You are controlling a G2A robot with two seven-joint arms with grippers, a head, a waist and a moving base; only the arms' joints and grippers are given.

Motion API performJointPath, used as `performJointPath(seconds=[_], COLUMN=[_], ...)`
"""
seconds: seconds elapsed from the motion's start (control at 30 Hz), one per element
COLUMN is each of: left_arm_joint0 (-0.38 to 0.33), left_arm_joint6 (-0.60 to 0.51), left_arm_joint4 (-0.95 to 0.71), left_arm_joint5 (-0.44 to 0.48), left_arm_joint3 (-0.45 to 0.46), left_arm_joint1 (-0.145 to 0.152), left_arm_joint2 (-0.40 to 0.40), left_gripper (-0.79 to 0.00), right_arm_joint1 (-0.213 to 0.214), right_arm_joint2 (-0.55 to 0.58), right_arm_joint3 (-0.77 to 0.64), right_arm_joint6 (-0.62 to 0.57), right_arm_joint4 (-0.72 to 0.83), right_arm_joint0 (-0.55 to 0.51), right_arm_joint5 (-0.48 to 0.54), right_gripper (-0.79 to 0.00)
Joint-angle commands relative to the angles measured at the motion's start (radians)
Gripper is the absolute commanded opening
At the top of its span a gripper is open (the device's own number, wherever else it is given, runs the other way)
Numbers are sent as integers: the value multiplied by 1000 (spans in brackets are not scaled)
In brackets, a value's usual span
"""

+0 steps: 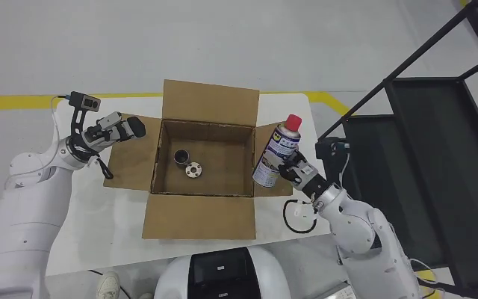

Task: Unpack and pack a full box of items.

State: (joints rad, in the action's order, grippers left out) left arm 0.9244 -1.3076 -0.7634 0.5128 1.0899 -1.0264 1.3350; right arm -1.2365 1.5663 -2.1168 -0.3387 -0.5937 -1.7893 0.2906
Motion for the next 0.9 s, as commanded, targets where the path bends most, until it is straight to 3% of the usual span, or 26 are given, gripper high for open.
performJointPath(seconds=[0.0,0.7,0.87], left_arm_joint0=[0,0,0], left_arm_joint6=[0,0,0], left_arm_joint4=[0,0,0], left_arm_joint5=[0,0,0], left_arm_joint3=[0,0,0], left_arm_joint1=[0,0,0], left_arm_joint2=[0,0,0], left_gripper=[0,0,0], right_arm_joint1=[3,5,9], right_arm_joint2=[43,61,155], right_arm_joint3=[17,19,-10], right_arm_joint6=[20,17,60], right_arm_joint4=[50,96,194], right_arm_joint0=[-29,-46,-64], right_arm_joint5=[53,82,115], right_gripper=[-785,-785,-785])
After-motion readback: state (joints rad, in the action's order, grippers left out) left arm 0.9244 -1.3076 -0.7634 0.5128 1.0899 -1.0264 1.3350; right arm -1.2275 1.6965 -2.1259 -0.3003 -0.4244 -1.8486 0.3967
